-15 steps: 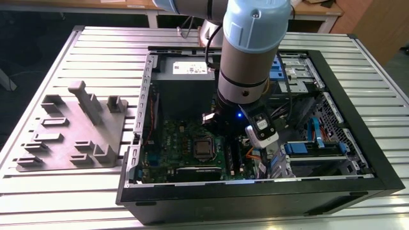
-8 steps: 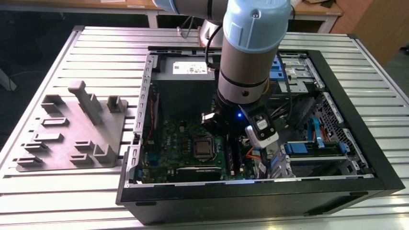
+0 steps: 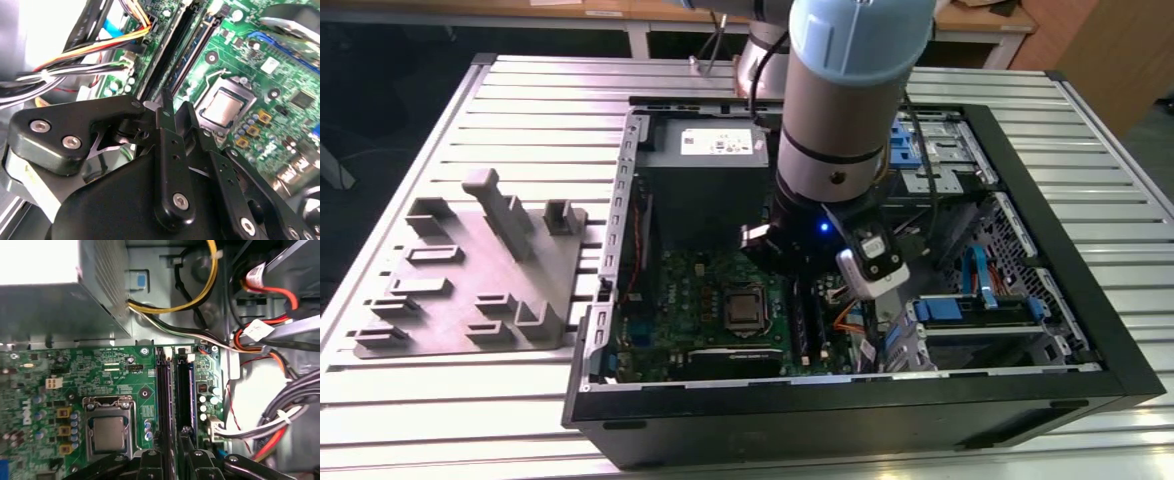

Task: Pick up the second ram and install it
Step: 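Insert the second ram into the second slot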

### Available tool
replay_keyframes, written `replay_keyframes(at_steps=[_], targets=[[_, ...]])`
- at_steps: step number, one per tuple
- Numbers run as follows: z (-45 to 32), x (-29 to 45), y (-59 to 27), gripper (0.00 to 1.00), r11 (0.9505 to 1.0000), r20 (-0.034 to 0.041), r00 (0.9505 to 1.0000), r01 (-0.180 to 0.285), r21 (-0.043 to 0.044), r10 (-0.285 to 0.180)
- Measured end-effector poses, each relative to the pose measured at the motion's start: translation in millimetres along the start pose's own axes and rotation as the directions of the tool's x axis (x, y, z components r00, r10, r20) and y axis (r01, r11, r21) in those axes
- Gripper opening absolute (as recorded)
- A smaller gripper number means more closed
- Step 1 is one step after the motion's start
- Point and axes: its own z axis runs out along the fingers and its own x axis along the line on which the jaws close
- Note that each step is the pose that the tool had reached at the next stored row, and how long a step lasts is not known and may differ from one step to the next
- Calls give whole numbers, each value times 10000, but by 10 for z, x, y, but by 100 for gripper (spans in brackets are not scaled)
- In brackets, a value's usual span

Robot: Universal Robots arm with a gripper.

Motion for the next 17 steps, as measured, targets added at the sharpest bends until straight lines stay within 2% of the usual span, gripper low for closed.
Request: replay_keyframes(at_steps=[3,17], targets=[[-85,-3,1,26,10000,-1,10000,0,1,0],[-92,-3,2,26,10000,0,10000,1,0,-1]])
